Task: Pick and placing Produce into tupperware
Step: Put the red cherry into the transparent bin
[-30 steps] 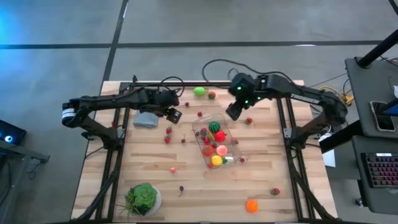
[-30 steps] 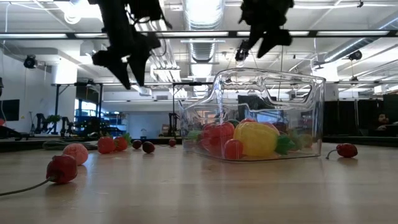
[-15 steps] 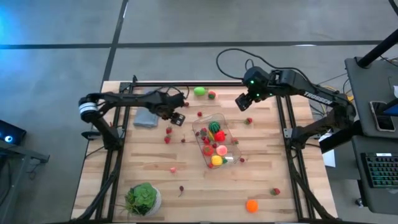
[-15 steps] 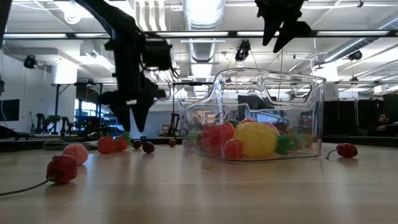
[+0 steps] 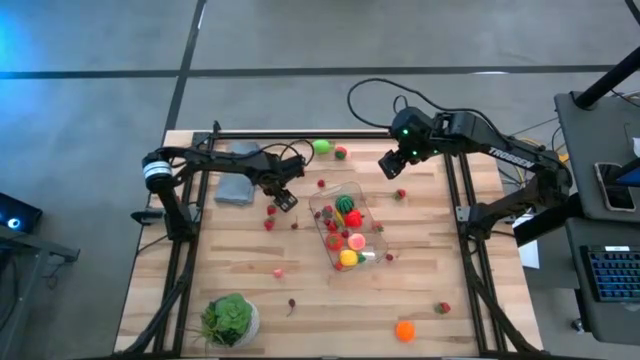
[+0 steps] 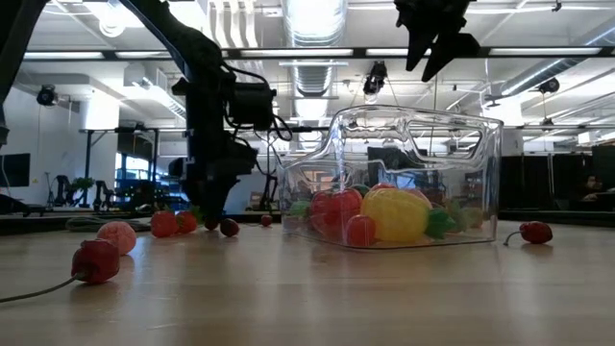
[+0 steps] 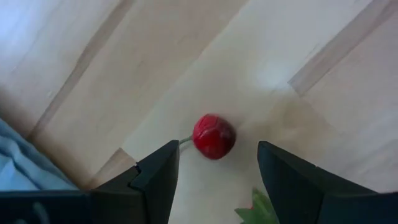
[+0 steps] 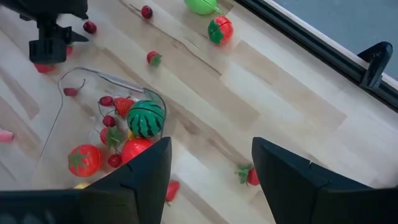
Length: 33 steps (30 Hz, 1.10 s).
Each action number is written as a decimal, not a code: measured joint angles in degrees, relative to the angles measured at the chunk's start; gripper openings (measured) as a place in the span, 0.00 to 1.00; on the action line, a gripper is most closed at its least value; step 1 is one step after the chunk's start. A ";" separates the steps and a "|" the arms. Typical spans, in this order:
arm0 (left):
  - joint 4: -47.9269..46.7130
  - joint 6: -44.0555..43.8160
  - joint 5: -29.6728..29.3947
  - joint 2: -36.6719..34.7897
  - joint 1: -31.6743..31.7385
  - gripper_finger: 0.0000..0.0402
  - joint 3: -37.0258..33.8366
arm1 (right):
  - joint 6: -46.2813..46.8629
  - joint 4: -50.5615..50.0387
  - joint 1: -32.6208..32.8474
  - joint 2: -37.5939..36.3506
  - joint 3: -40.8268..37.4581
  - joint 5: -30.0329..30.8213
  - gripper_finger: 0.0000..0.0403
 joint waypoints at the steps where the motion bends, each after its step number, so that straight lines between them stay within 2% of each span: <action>1: 0.96 0.04 -0.01 -0.10 0.01 0.50 0.00 | -0.45 0.00 0.00 0.00 0.00 0.00 0.53; 6: 4.67 0.39 0.21 -0.42 0.16 0.50 0.00 | -1.26 0.04 -0.13 0.02 0.00 0.06 0.53; 15: 4.10 -0.02 3.04 1.72 1.42 0.50 -0.13 | -2.09 0.02 -0.26 0.02 0.00 0.52 0.53; 26: 3.38 0.02 4.47 1.44 1.53 0.32 -0.15 | -2.27 0.02 -0.48 0.04 0.00 1.44 0.53; 33: 1.62 1.21 3.41 0.57 1.52 0.36 0.82 | -2.09 0.02 -0.48 0.04 -0.02 1.44 0.53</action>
